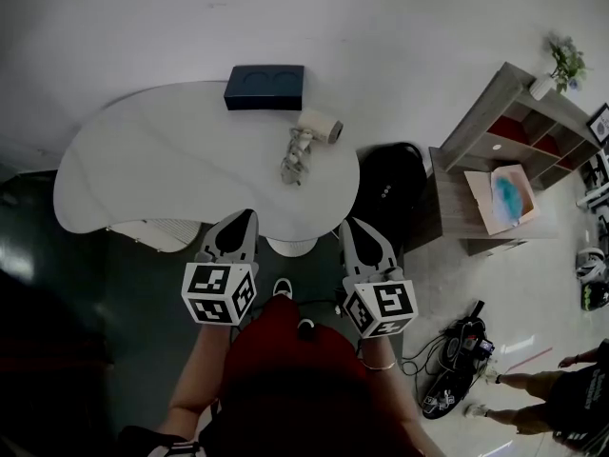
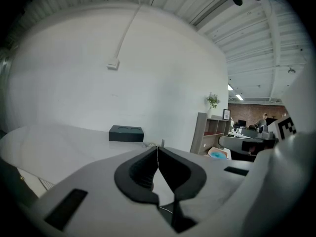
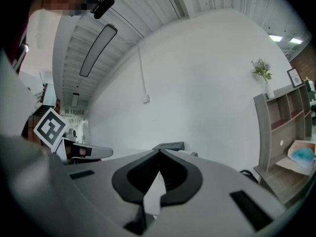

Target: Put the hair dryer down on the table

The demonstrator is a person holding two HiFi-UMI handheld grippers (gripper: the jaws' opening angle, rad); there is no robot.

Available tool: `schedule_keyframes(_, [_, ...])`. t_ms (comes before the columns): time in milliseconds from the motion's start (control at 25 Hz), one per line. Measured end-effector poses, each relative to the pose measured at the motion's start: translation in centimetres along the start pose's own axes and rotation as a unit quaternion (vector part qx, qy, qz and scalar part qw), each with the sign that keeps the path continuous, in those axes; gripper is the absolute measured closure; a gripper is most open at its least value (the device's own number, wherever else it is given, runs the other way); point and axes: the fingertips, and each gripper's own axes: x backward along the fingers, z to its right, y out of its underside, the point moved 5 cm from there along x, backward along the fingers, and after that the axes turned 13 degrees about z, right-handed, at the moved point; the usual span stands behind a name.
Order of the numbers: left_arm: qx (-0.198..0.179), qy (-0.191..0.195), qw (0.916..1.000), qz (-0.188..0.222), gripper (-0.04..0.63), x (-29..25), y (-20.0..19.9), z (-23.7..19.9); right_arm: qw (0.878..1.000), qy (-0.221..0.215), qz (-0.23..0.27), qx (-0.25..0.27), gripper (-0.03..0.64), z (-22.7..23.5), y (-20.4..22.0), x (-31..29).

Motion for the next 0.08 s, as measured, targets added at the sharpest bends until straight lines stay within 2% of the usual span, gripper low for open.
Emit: schedule_keyframes(80, [0.001, -0.002, 1.0, 0.002, 0.571, 0.75, -0.07, 0.38, 1.0, -0.003, 0.001, 0.0, 0.601, -0.25, -0.23, 0.72])
